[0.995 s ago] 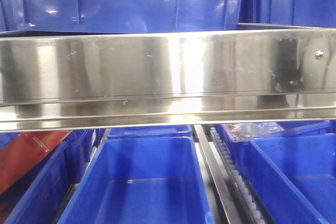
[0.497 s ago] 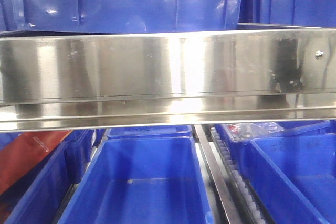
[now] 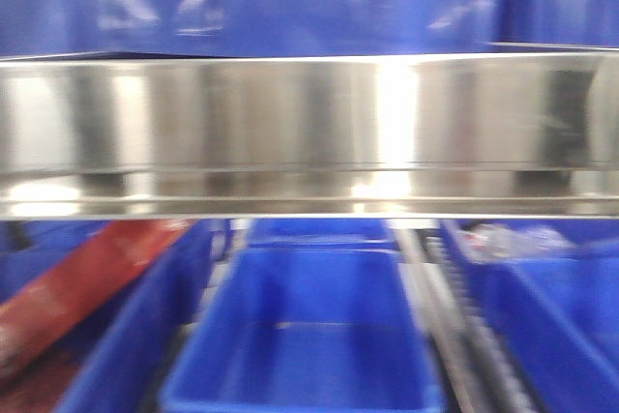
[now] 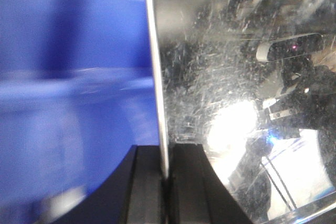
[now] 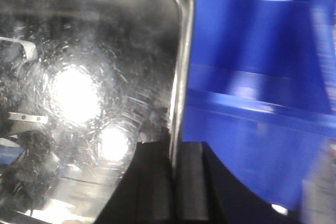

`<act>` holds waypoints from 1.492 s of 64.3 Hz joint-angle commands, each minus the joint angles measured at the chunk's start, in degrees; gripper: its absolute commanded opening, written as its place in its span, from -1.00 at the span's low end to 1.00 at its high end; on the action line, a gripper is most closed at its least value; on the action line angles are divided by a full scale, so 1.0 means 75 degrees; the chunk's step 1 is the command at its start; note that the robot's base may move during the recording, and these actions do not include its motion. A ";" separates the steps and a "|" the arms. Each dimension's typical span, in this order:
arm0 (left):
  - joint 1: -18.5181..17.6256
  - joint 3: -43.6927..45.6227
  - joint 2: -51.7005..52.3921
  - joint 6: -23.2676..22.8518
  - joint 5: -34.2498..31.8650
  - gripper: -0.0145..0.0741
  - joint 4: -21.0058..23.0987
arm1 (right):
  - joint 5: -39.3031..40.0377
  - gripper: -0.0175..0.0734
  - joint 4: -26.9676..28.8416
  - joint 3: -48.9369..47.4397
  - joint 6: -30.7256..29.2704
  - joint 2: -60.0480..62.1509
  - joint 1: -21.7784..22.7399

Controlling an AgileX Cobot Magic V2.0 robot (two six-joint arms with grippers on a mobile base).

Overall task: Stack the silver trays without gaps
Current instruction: 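Hold the tray in both grippers while the base turns away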

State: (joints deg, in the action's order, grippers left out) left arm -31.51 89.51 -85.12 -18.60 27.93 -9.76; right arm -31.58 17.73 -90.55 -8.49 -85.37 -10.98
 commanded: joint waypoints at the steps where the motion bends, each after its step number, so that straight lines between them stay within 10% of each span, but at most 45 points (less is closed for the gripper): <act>1: -0.0024 0.0075 0.0130 0.0048 -0.0324 -0.72 -0.0009 | 0.0370 -0.79 -0.0060 -0.0037 -0.0096 0.0117 -0.0016; 96: -0.0024 0.0075 0.0130 0.0048 -0.0324 -0.72 -0.0009 | 0.0370 -0.79 -0.0060 -0.0037 -0.0096 0.0117 -0.0016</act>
State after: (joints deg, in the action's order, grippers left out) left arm -31.51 89.51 -85.12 -18.60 27.88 -9.76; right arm -31.58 17.73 -90.55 -8.39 -85.37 -10.98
